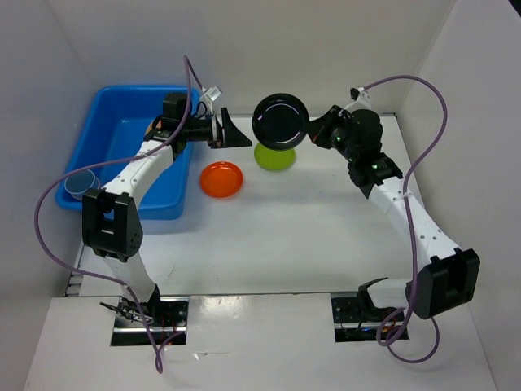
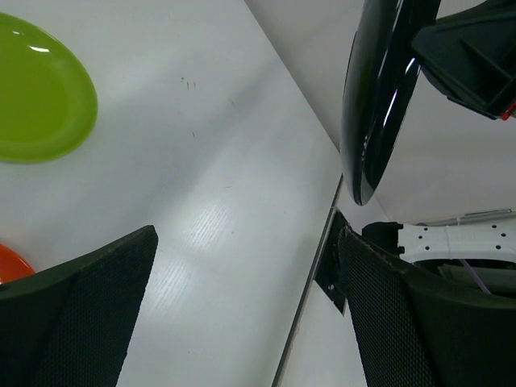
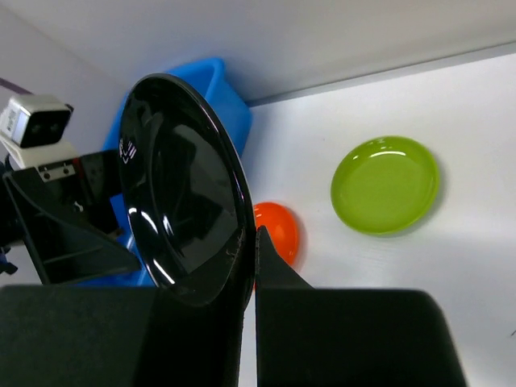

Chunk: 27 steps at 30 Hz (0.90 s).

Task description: Place the mixed dishes into the plastic bin

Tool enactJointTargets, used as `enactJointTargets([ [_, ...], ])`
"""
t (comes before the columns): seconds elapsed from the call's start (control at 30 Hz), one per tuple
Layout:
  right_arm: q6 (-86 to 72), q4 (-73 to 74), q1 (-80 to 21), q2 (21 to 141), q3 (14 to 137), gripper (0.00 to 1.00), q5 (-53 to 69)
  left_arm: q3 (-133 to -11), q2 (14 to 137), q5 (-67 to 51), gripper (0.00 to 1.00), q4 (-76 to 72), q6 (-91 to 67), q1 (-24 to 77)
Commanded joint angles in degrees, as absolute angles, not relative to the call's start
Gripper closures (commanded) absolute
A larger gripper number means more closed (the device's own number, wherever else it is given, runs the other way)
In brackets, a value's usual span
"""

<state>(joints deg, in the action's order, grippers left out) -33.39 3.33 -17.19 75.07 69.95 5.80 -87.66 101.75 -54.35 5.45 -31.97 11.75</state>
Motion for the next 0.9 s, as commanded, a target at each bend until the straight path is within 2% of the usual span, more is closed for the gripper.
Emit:
enactJointTargets([
  [0.0, -32.43, 3.60, -18.89, 72.52, 68.56, 0.96, 5.97, -89.82, 100.46, -56.96, 0.01, 0.53, -32.34, 11.69],
  [0.37, -33.49, 2.82, -21.45, 71.19, 66.27, 0.96, 7.63, -89.82, 99.93, -57.48, 0.01, -1.49, -32.96, 13.97],
  [0.47, -33.49, 2.29, -22.76, 71.19, 66.27, 0.96, 7.65, -90.52, 101.16, -58.27, 0.07, -1.49, -32.96, 16.25],
  [0.6, -32.96, 2.29, -23.38, 72.33, 66.88, 0.96, 7.65, -91.67, 103.44, -58.27, 0.37, 1.04, -32.34, 17.49],
  [0.63, -32.96, 2.29, -23.38, 72.94, 67.58, 0.96, 7.65, -92.45, 103.45, -58.27, 0.59, 1.05, -32.34, 18.01],
  [0.73, -32.34, 2.29, -23.38, 73.56, 68.28, 0.96, 7.65, -93.08, 103.97, -56.08, 0.84, 3.16, -32.34, 18.02],
  [0.77, -32.34, 2.29, -23.38, 74.26, 68.29, 0.96, 7.04, -93.08, 103.45, -54.33, 0.96, 3.77, -32.34, 18.02],
  [0.8, -31.82, 2.29, -23.38, 74.27, 68.29, 0.94, 6.51, -93.08, 103.45, -53.45, 1.00, 4.56, -32.34, 18.02],
  [0.83, -31.82, 2.29, -23.38, 74.27, 68.90, 0.91, 5.98, -93.60, 102.93, -52.48, 1.00, 4.57, -32.34, 18.02],
  [0.87, -31.82, 2.89, -23.38, 74.96, 68.91, 0.75, 5.02, -93.60, 102.14, -50.21, 1.00, 5.18, -32.34, 18.02],
])
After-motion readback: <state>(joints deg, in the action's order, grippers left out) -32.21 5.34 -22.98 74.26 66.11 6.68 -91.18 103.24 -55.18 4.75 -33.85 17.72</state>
